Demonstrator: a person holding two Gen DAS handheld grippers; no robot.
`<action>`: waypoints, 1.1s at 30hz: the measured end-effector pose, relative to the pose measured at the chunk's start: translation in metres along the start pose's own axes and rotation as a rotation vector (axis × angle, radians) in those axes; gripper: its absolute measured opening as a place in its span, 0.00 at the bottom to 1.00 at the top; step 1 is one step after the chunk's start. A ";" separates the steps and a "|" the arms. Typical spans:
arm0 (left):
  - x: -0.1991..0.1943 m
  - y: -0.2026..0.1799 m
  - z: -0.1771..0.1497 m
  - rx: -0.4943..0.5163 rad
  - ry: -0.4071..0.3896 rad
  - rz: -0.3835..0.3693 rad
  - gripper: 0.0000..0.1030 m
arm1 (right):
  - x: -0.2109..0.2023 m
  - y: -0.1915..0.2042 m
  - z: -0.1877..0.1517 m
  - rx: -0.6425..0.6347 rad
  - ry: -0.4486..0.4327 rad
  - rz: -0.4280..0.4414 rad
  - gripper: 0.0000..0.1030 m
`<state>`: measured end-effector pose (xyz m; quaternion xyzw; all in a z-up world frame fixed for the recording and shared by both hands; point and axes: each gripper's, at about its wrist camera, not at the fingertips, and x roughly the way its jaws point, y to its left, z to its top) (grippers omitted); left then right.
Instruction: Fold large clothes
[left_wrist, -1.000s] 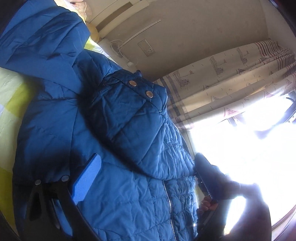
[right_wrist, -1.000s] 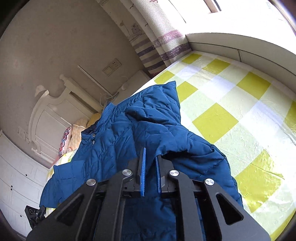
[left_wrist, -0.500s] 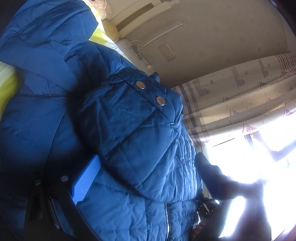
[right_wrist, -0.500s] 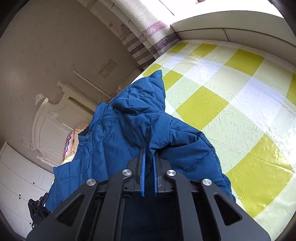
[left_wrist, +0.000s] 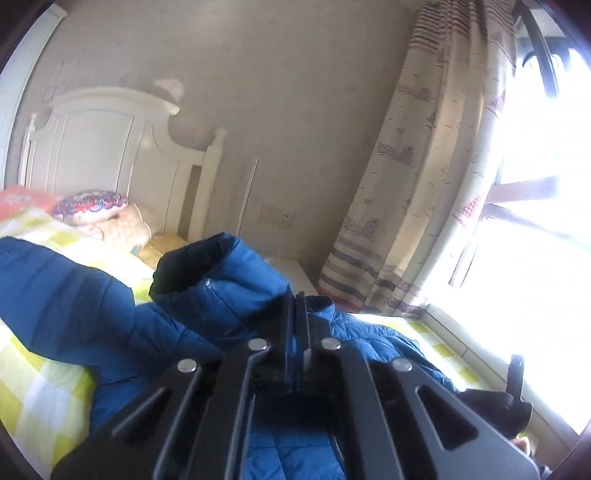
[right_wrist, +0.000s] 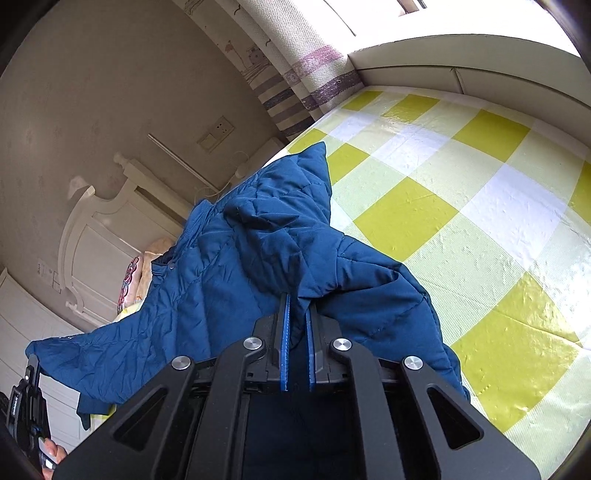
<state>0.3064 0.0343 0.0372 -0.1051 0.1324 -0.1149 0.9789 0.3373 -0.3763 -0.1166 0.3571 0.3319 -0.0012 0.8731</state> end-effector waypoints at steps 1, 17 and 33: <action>-0.002 0.000 -0.007 0.028 0.013 0.051 0.02 | 0.000 -0.001 0.000 0.002 0.001 0.002 0.07; 0.043 0.049 -0.019 0.013 0.283 0.242 0.92 | 0.005 0.004 0.001 -0.018 0.016 -0.031 0.11; 0.125 0.048 -0.085 0.168 0.617 0.326 0.98 | 0.000 0.085 0.019 -0.391 -0.015 -0.190 0.26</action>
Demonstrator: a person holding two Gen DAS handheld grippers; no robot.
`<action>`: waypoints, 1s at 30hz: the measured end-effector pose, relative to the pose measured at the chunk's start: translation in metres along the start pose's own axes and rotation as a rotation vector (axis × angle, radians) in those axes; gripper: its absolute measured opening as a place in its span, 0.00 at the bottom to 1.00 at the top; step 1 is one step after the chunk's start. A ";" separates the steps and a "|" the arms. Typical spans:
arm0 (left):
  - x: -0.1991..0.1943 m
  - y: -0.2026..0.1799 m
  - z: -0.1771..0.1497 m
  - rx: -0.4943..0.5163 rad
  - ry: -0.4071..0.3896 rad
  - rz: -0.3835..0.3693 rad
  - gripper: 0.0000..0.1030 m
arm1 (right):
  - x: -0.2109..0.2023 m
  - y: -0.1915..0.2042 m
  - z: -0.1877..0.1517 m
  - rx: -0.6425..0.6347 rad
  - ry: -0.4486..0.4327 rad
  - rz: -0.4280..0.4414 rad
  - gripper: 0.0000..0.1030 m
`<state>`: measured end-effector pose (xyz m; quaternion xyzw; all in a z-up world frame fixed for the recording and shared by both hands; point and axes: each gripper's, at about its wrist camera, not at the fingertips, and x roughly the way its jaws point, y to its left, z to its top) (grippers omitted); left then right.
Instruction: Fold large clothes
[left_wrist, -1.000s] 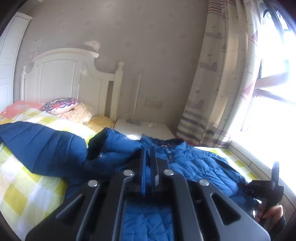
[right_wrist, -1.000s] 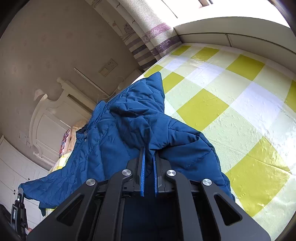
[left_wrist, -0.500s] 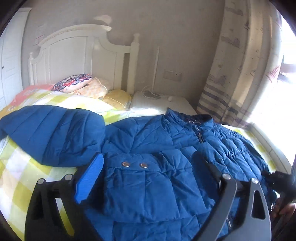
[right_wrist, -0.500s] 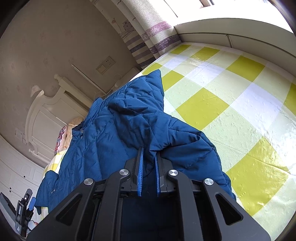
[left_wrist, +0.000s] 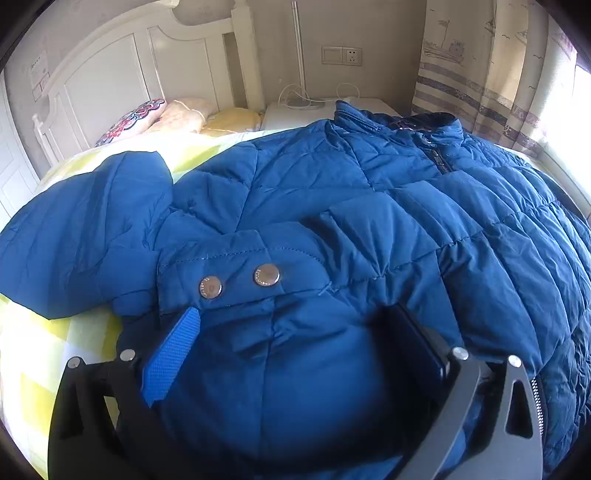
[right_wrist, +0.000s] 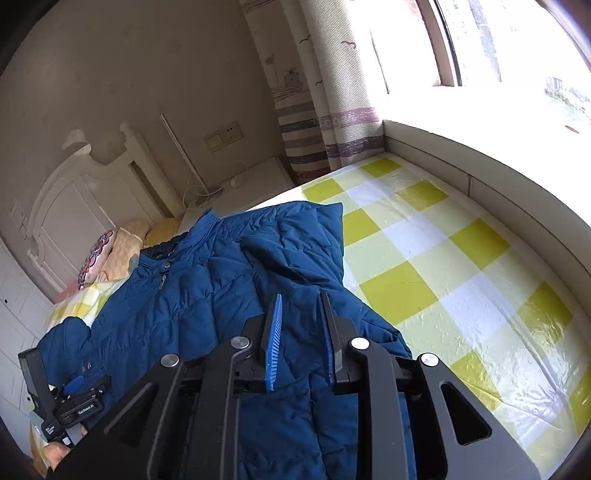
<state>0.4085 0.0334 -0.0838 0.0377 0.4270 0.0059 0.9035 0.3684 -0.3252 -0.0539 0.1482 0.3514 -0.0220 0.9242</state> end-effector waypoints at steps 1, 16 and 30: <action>-0.002 0.003 0.000 -0.014 -0.008 -0.018 0.98 | 0.014 0.012 0.004 -0.051 0.025 -0.004 0.30; -0.021 0.081 -0.012 -0.424 -0.184 -0.280 0.98 | 0.070 0.019 0.047 -0.041 0.117 -0.063 0.51; -0.012 0.092 -0.015 -0.484 -0.157 -0.265 0.97 | 0.143 0.050 0.076 -0.143 0.191 -0.205 0.79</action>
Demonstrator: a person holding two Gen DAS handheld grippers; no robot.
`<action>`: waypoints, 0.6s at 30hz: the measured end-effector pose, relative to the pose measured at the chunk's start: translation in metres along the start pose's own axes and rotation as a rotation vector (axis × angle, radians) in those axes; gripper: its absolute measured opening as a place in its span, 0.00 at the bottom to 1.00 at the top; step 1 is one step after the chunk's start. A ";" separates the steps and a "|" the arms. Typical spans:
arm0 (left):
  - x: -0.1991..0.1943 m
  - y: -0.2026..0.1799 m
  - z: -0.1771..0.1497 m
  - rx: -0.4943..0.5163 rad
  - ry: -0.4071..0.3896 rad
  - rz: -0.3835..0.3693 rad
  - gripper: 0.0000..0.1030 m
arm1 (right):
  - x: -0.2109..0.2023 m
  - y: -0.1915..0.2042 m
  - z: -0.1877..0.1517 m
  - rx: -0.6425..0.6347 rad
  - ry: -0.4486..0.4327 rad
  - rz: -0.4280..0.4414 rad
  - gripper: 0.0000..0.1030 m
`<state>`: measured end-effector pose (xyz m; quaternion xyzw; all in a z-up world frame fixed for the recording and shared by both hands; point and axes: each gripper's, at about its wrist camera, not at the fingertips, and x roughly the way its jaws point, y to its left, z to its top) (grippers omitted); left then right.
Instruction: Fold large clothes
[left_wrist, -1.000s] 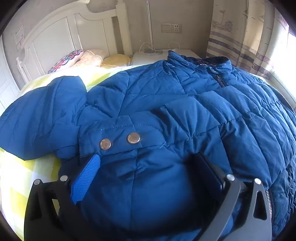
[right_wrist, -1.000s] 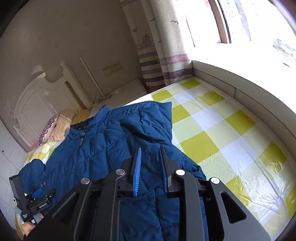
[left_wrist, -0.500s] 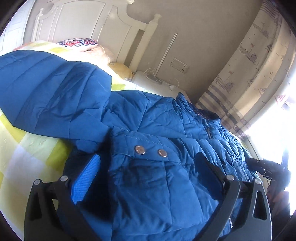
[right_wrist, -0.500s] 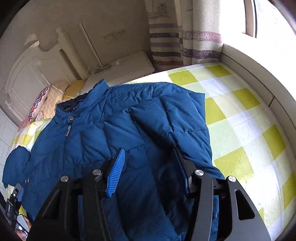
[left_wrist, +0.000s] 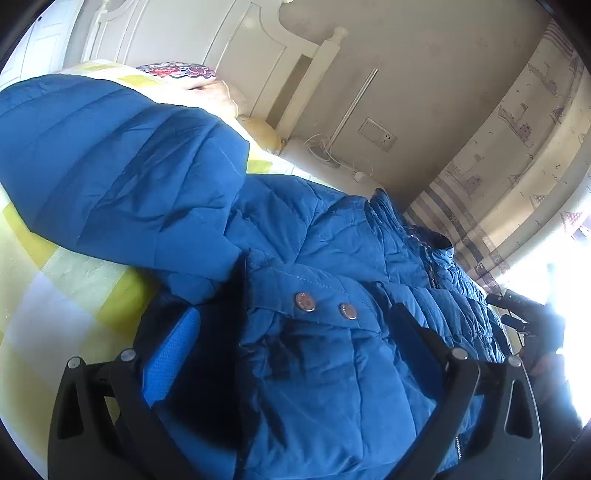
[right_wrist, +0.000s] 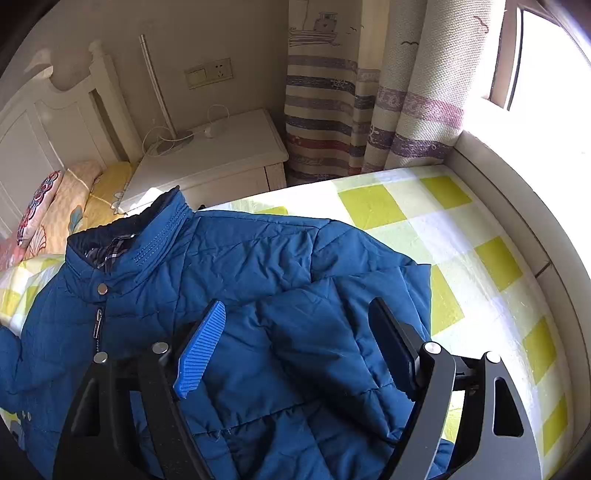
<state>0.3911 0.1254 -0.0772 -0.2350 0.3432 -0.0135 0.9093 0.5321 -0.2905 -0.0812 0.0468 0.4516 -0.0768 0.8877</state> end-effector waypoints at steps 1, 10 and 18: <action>0.000 0.000 0.000 -0.002 -0.001 -0.002 0.98 | 0.015 0.007 -0.004 -0.044 0.056 -0.013 0.84; 0.006 -0.003 0.000 0.011 0.020 0.030 0.98 | -0.065 0.051 -0.046 -0.086 -0.079 0.155 0.84; 0.008 -0.002 -0.001 0.010 0.026 0.033 0.98 | -0.054 0.091 -0.086 -0.212 0.018 0.119 0.84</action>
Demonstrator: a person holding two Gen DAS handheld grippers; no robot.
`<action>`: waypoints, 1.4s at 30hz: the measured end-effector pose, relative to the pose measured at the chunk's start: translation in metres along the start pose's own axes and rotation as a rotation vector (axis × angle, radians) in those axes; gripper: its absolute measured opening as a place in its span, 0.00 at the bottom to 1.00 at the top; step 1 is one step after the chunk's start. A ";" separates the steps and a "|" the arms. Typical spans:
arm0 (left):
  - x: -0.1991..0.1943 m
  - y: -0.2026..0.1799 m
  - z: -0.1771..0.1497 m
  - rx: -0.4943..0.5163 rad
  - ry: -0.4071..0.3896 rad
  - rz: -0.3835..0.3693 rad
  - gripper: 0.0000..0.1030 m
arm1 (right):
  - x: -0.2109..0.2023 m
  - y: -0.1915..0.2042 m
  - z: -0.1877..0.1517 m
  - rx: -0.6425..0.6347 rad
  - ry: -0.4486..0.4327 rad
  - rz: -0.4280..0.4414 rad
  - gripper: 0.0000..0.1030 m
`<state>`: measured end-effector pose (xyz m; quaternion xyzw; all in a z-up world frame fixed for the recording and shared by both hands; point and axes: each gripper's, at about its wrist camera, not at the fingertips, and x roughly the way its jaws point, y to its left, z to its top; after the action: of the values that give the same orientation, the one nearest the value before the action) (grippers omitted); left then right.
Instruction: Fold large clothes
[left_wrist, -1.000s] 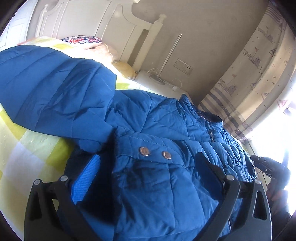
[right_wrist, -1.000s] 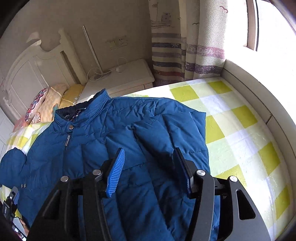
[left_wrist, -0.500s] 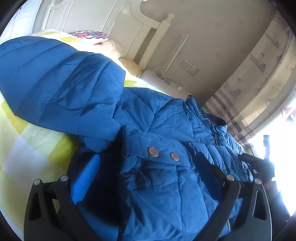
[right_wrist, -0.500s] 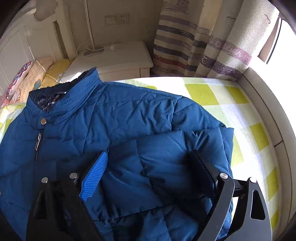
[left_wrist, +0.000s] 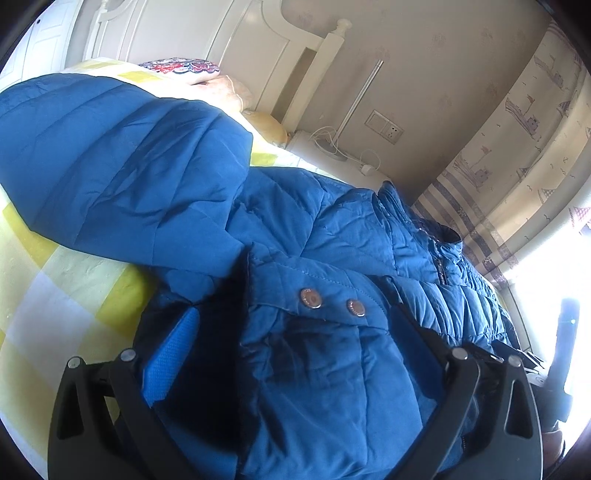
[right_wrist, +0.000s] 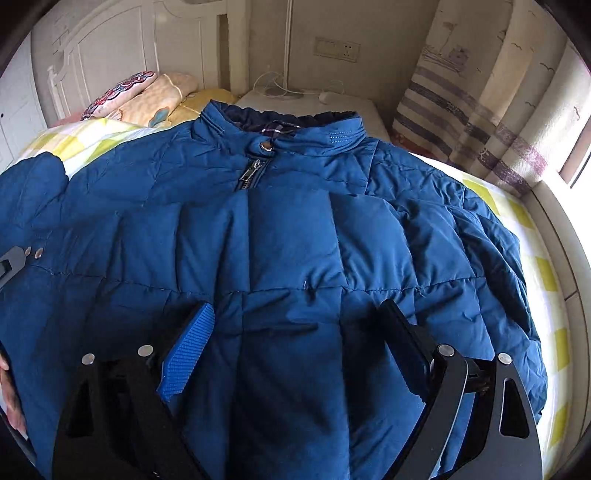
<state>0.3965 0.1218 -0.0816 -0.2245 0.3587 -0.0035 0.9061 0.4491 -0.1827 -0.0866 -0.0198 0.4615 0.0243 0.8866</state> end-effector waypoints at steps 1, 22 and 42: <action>0.000 0.001 0.000 -0.001 0.000 -0.001 0.98 | -0.013 -0.002 -0.004 0.030 -0.031 0.020 0.84; -0.104 0.132 0.002 -0.581 -0.442 -0.120 0.98 | -0.043 -0.003 -0.099 -0.006 -0.097 0.068 0.87; -0.134 0.107 0.115 -0.209 -0.401 0.005 0.06 | -0.086 -0.077 -0.125 0.381 -0.423 0.292 0.89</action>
<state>0.3552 0.2870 0.0352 -0.3124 0.1702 0.0807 0.9311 0.3023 -0.2693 -0.0872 0.2186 0.2613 0.0678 0.9377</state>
